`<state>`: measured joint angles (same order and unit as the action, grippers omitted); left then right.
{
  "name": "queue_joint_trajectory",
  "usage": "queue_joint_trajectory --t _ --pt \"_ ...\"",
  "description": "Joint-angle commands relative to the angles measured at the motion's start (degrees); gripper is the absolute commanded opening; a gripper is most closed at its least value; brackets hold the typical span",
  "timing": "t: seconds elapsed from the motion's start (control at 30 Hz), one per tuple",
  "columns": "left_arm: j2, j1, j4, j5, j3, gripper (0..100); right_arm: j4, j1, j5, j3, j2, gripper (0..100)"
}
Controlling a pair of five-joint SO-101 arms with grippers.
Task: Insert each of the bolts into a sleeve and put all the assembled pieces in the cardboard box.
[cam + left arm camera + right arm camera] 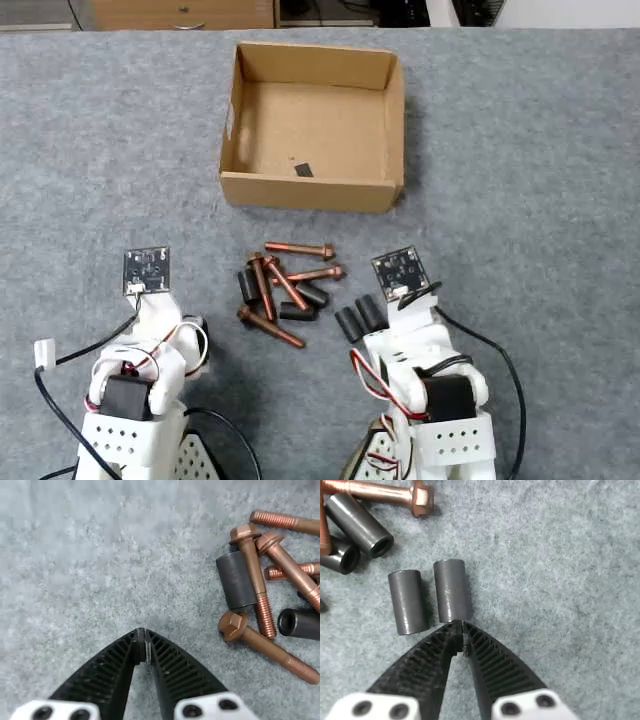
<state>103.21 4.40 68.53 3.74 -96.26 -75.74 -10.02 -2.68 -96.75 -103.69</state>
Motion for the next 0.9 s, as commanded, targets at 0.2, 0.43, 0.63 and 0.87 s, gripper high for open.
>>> queue_joint_trajectory --t 0.2,0.43,0.63,0.87 --pt "1.36 0.97 0.44 0.44 -0.62 2 1.58 0.57 0.79 1.1 -6.02 0.2" --pt "1.36 0.97 0.44 0.44 -0.62 2 0.26 0.48 0.53 17.98 -5.58 0.2" --pt "1.36 0.97 0.44 0.44 -0.62 2 -2.99 0.48 0.44 22.64 -5.41 0.2" --pt "1.36 0.97 0.44 0.44 -0.62 2 -2.02 -4.44 0.62 19.74 -4.53 0.2"
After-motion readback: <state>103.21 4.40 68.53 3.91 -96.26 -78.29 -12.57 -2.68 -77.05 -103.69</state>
